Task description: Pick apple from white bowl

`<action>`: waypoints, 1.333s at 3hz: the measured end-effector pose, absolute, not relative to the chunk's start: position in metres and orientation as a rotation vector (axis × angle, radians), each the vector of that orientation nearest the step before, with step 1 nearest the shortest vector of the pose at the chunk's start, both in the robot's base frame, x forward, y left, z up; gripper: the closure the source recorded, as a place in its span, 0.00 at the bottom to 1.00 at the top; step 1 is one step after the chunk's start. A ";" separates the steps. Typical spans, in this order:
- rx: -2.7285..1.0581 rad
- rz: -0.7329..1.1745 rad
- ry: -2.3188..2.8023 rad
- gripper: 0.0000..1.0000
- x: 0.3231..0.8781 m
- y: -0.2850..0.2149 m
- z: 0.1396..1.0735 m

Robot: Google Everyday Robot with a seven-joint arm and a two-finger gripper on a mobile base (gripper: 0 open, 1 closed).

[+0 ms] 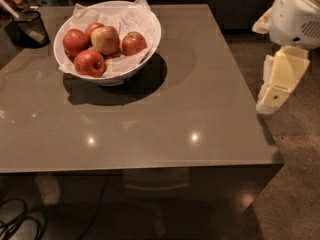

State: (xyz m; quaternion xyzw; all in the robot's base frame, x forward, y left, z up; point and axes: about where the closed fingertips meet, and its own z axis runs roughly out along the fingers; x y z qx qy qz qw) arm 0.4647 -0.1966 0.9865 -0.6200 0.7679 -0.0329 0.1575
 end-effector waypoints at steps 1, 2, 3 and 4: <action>-1.854 -0.098 2.156 0.00 0.487 -0.174 0.991; -1.847 -0.105 2.140 0.00 0.491 -0.170 0.993; -1.842 -0.088 2.114 0.00 0.498 -0.162 0.992; -1.879 -0.062 2.069 0.00 0.530 -0.134 0.994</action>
Offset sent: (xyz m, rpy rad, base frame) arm 0.0202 0.0203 0.0041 -0.0206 0.0084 0.0530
